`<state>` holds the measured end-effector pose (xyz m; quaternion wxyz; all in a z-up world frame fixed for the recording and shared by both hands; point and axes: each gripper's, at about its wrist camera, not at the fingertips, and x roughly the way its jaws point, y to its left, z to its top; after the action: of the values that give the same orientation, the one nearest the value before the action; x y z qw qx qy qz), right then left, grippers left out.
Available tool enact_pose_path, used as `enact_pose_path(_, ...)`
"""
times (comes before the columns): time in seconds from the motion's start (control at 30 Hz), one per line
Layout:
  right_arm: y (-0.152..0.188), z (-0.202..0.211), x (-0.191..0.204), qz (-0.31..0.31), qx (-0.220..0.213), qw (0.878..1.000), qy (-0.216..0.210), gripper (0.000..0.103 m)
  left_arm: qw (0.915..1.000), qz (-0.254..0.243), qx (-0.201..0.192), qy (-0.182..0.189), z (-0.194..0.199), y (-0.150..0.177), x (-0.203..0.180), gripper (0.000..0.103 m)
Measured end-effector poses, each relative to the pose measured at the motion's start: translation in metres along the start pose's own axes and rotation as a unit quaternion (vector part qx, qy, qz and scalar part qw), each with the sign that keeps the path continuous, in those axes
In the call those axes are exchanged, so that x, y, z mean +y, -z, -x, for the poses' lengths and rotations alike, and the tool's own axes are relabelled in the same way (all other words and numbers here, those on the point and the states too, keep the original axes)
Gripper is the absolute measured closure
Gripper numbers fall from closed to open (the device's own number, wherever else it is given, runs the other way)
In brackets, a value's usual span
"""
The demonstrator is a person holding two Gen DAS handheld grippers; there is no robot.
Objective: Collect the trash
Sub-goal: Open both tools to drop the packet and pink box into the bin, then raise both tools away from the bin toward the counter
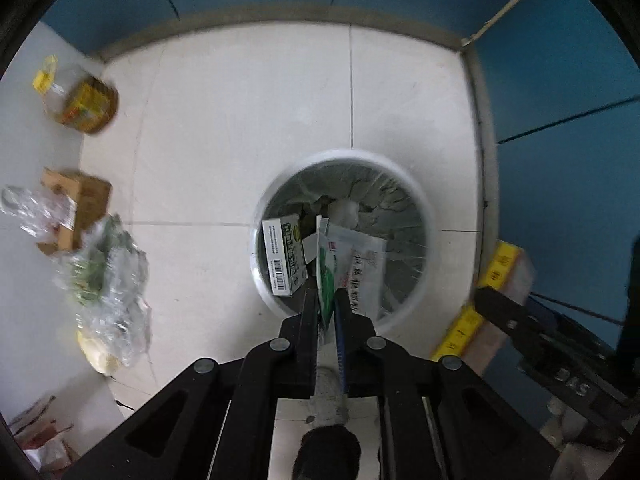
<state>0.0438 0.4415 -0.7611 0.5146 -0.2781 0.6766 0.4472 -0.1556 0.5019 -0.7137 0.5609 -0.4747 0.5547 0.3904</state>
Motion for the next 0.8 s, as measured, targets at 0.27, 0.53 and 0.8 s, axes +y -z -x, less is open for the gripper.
enact_pose_path(0.27,-0.019,-0.059,0.0,0.024,0.038,0.999,0.029,0.0,0.9994,0.009,-0.018,-0.027,-0.017,-0.003,0.021,0.0)
enact_pose_path(0.53,0.025,0.051,0.034,0.071,-0.033,0.99,0.115,0.0,0.9938,0.02,-0.085,-0.069,0.076,0.03,0.02,0.0)
enact_pose_path(0.8,0.088,0.203,0.078,0.082,-0.103,0.985,0.109,0.0,0.9882,0.032,-0.139,-0.057,0.206,0.096,0.002,0.0)
